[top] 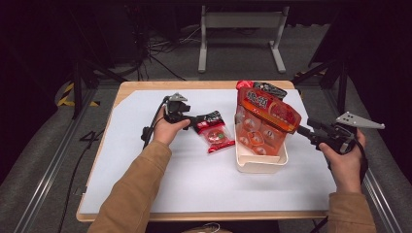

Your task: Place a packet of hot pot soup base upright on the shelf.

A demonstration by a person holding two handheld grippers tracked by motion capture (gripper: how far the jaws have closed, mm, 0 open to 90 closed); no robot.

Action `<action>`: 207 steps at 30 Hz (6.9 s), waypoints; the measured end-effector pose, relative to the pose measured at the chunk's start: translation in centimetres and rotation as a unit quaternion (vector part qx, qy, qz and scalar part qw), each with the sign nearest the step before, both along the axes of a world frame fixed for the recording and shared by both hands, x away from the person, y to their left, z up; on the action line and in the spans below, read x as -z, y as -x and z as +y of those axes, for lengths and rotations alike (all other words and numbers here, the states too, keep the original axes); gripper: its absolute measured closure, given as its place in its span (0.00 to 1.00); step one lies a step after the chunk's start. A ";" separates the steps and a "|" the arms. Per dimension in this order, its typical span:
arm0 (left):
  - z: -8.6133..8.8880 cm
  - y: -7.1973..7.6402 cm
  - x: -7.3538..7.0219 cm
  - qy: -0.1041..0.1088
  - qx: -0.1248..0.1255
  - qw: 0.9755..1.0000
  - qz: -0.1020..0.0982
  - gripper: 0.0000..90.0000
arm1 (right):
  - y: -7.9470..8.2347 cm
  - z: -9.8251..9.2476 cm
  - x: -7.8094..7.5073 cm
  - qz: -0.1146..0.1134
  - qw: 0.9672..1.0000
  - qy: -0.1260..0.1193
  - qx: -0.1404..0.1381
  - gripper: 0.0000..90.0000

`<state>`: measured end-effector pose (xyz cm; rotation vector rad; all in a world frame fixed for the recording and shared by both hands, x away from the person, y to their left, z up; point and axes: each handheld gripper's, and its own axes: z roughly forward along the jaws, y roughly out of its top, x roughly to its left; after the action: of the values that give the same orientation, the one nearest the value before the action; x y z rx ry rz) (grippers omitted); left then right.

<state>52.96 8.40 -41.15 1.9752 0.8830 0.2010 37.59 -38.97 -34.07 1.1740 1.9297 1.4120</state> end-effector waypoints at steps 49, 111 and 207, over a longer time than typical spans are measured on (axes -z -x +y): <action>-2.0 -0.3 3.5 -0.028 0.024 0.999 0.023 0.79 | 0.0 0.1 0.4 0.005 1.000 -0.004 -0.006 0.46; 0.9 9.8 -7.7 0.046 0.135 0.985 -0.094 1.00 | -0.8 -1.1 1.9 0.064 0.997 0.018 0.033 0.58; -10.2 12.2 -13.5 0.064 0.320 0.933 -0.152 1.00 | -1.7 -1.3 4.1 0.141 0.988 0.056 -0.018 0.59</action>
<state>40.79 -1.81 -27.66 1.9357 0.0291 0.0628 39.28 -40.27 -38.21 1.3495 2.1998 1.1892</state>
